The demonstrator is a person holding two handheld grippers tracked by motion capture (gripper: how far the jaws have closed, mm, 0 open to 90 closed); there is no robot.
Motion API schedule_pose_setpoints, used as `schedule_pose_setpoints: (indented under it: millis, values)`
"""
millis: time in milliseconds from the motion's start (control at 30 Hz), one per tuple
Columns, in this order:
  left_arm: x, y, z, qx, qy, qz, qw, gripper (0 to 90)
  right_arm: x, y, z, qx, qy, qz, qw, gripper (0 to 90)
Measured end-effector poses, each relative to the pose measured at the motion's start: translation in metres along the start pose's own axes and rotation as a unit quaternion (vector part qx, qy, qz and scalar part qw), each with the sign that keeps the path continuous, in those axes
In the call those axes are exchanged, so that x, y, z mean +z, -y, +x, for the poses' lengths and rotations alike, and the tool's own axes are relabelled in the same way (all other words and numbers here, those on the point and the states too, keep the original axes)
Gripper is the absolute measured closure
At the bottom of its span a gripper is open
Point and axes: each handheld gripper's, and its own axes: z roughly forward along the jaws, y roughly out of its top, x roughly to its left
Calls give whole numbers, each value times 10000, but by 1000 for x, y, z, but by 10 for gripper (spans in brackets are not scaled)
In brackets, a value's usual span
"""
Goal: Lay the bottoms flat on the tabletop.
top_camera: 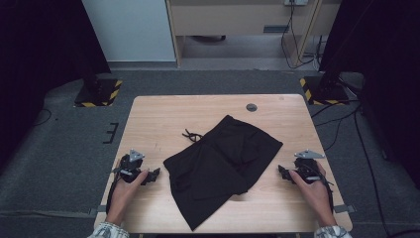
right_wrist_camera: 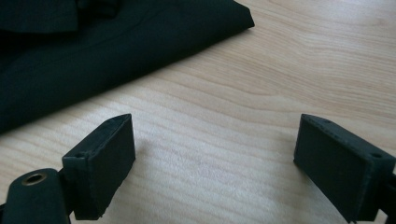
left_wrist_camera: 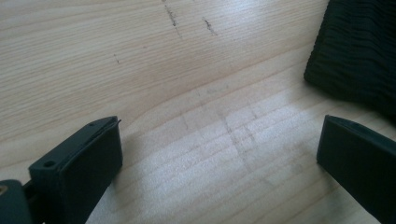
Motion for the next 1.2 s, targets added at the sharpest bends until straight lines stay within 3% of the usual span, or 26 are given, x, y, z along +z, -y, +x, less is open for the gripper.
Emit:
schedule_pose_setpoints:
  millis: [167, 267, 300, 367, 400, 433, 467, 500, 533, 600, 633, 667, 700, 733, 833, 900, 1000, 1200]
  values:
    - [-5, 2, -5, 11, -14, 43, 10000, 1, 4, -4, 2, 11, 24, 8, 10000, 133]
    - [-13, -1, -10, 50, -66, -70, 9999, 49, 3, -8, 6, -18, 85, -95, 9999, 248]
    - [-13, -1, -10, 50, -66, -70, 9999, 53, 3, -8, 6, -18, 85, -95, 9999, 248]
    - [-28, -9, -27, 104, 57, -379, 9992, 57, 0, -16, 16, -153, -104, -328, 9993, 368]
    - [-31, -10, -33, 189, 100, -416, 9989, 58, -1, -20, 22, -201, -279, -431, 9985, 414]
    - [-31, -10, -33, 189, 100, -416, 9989, 58, -1, -20, 22, -201, -279, -431, 9985, 414]
    - [-38, -14, -50, 370, 268, -542, 9975, 59, 0, -26, 33, -345, -478, -487, 9971, 459]
    - [-38, -14, -50, 370, 268, -542, 9975, 62, 0, -28, 37, -411, -514, -514, 9965, 474]
    - [-41, -16, -70, 526, 482, -589, 9957, 64, 2, -30, 44, -461, -592, -557, 9956, 491]
    - [-39, -17, -90, 788, 615, -548, 9935, 74, 8, -33, 53, -596, -644, -529, 9947, 500]
    - [-39, -17, -90, 788, 615, -548, 9935, 88, 12, -33, 57, -660, -647, -506, 9944, 501]
    - [-34, -18, -102, 956, 775, -452, 9914, 109, 15, -33, 61, -738, -626, -452, 9943, 500]
    - [-34, -18, -102, 956, 775, -452, 9914, 126, 15, -33, 61, -738, -626, -452, 9943, 500]
    - [-29, -17, -110, 1164, 831, -307, 9892, 139, 21, -32, 66, -846, -641, -302, 9939, 493]
    - [-23, -15, -113, 1275, 846, -137, 9881, 156, 25, -31, 70, -959, -619, -202, 9933, 489]
    - [-17, -13, -111, 1149, 1030, -49, 9880, 192, 25, -30, 71, -895, -649, -211, 9937, 489]
    - [-9, -12, -108, 1169, 995, 117, 9881, 198, 25, -27, 71, -678, -730, -238, 9947, 490]
    - [0, -14, -101, 1016, 1006, 206, 9895, 169, 20, -22, 75, -725, -798, -257, 9938, 490]
